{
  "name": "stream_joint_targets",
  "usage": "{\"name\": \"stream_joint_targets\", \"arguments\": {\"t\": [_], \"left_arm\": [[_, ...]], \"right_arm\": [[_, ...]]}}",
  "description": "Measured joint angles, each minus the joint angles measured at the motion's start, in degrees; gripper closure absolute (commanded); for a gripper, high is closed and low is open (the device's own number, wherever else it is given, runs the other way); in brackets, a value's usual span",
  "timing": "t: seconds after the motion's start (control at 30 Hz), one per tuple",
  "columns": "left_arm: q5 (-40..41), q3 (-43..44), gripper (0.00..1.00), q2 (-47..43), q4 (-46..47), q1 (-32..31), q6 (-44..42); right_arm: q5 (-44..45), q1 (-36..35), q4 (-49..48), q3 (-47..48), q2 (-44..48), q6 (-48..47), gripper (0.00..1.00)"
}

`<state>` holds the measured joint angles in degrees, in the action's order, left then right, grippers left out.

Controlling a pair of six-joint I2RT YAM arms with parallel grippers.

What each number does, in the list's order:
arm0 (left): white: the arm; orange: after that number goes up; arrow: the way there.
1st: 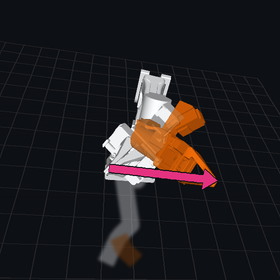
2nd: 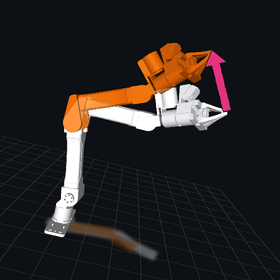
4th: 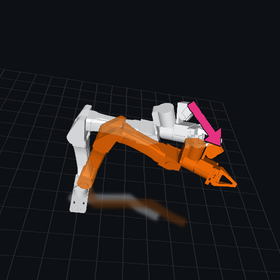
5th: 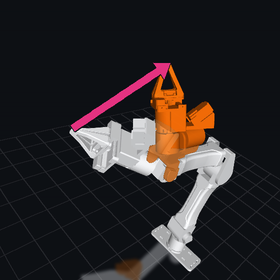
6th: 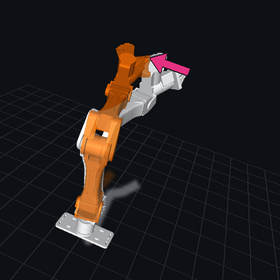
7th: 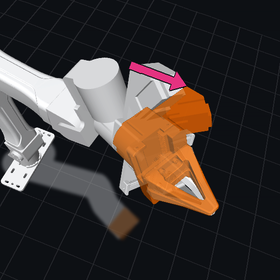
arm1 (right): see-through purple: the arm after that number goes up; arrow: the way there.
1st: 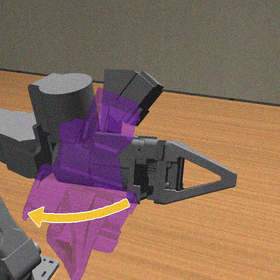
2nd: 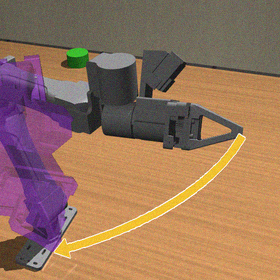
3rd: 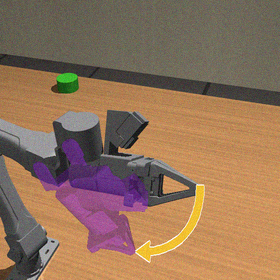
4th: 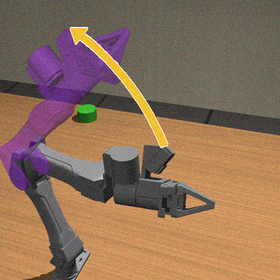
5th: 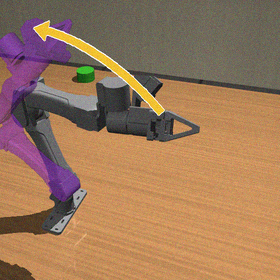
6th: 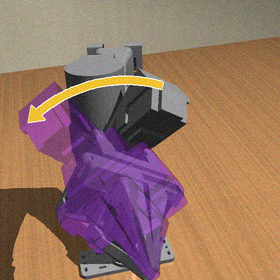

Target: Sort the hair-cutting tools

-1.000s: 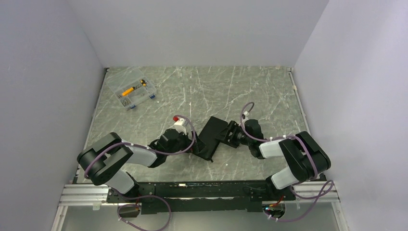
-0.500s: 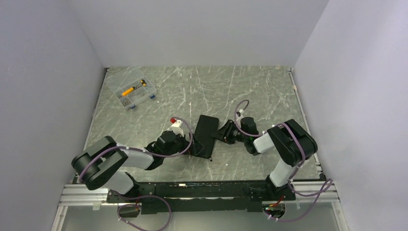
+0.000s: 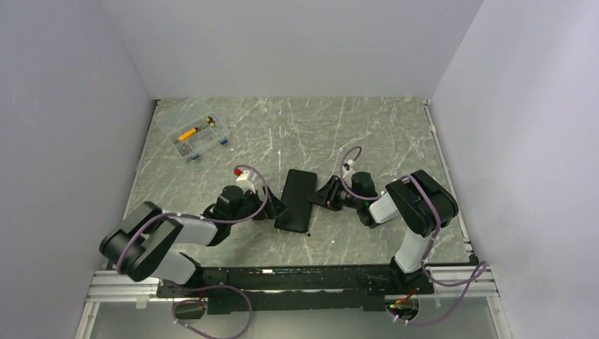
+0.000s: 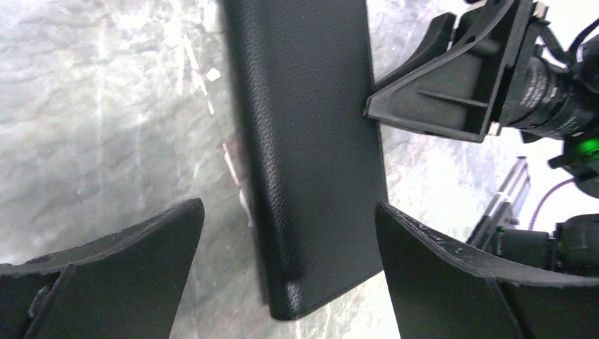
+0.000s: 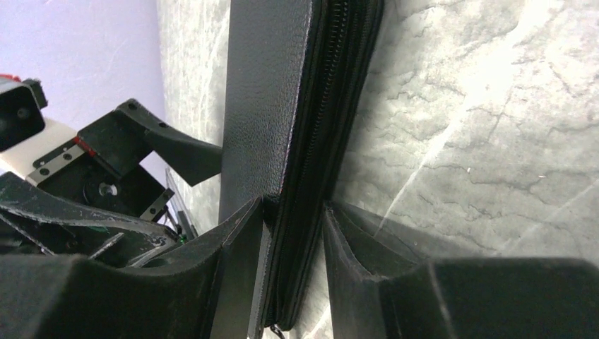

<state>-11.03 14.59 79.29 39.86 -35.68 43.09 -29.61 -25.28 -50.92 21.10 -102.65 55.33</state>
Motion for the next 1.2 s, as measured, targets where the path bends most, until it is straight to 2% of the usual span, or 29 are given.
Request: {"name": "stream_joint_targets", "arguments": {"t": [0.33,0.53,0.7,0.8,1.07,1.2], "left_arm": [[-13.86,0.07,0.01,19.56,28.59,3.80,7.87],[-18.99,0.00,0.01,26.93,41.75,4.76,11.47],[-22.60,0.00,0.06,27.82,43.12,4.74,12.26],[-23.93,0.00,0.12,27.71,42.51,4.72,12.17],[-26.38,0.00,0.39,27.58,38.38,4.63,12.20],[-27.71,0.00,0.40,28.94,38.60,4.48,12.48]], "right_arm": [[-3.76,0.31,-4.09,0.31,-1.97,-2.45,0.59],[-5.44,0.17,-6.67,0.48,-3.52,-2.67,0.59],[-6.05,-1.60,-6.91,1.33,-4.28,-2.67,0.59],[-6.27,-1.90,-6.75,1.77,-4.28,-2.67,0.59],[-6.69,-3.08,-5.66,3.04,-4.24,-2.67,0.59],[-6.71,-3.69,-5.05,3.45,-4.24,-2.67,0.59]]}}
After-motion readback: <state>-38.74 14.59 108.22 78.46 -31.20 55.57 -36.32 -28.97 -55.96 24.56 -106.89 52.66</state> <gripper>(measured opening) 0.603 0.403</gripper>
